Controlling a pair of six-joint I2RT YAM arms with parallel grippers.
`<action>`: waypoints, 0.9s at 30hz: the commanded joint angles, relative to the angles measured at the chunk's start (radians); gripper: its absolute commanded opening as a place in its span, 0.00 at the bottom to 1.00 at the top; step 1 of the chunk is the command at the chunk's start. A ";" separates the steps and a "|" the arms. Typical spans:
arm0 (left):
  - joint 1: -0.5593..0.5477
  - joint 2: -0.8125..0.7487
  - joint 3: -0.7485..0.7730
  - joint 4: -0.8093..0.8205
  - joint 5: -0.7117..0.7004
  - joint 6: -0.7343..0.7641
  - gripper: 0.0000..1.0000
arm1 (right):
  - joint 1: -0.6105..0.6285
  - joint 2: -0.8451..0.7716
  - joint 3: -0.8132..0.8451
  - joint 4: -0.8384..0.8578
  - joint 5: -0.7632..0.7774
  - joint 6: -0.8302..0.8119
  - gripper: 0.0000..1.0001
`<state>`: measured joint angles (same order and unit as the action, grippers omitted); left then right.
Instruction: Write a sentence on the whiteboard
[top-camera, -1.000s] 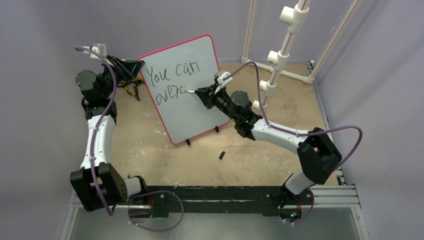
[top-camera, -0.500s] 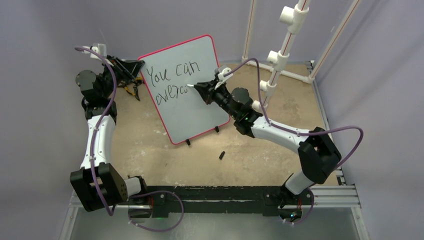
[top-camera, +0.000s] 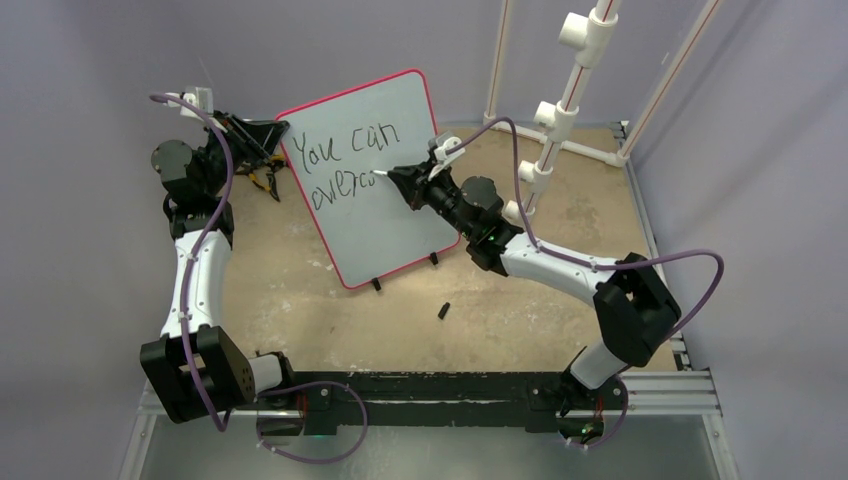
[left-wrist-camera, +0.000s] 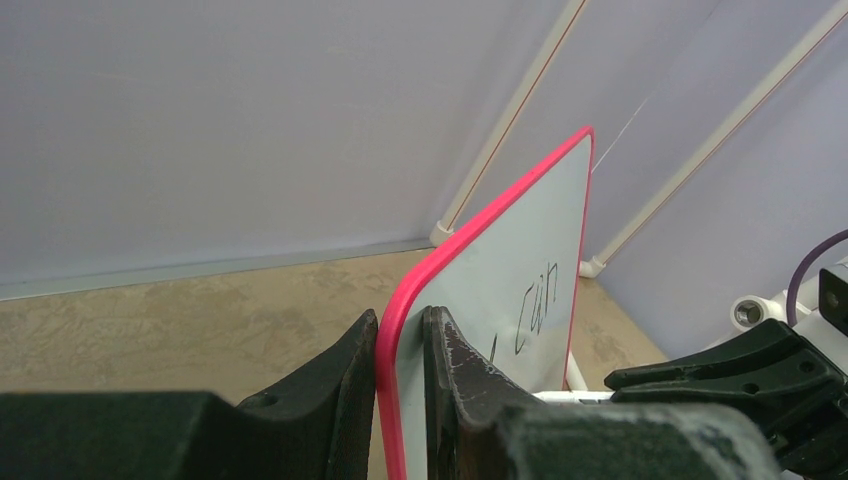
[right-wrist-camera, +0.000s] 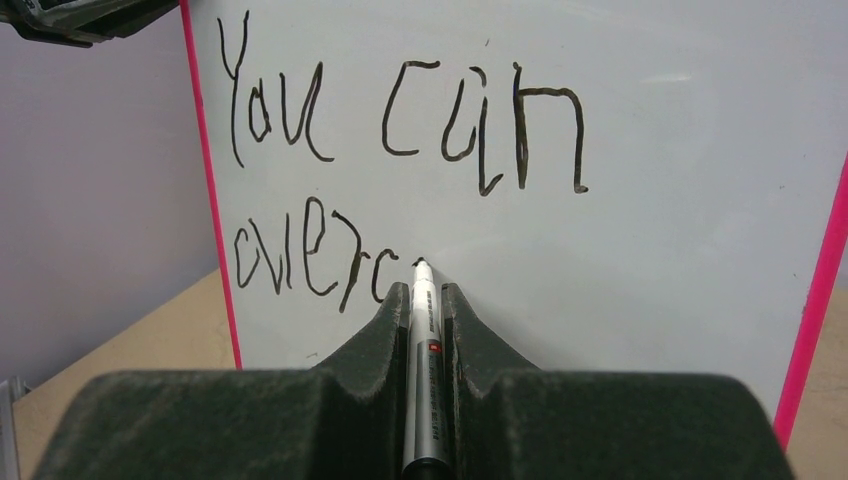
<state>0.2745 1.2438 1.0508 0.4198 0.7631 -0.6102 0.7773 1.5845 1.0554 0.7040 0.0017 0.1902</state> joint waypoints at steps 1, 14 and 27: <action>0.005 0.003 -0.010 0.008 0.017 -0.009 0.17 | -0.005 -0.026 -0.030 0.015 0.041 -0.003 0.00; 0.005 0.003 -0.011 0.007 0.016 -0.007 0.17 | -0.003 -0.069 -0.067 0.049 0.017 0.017 0.00; 0.005 0.003 -0.012 0.008 0.016 -0.008 0.17 | -0.005 -0.040 -0.011 0.055 0.024 0.005 0.00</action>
<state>0.2745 1.2438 1.0492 0.4252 0.7639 -0.6109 0.7776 1.5433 0.9905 0.7258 0.0097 0.2073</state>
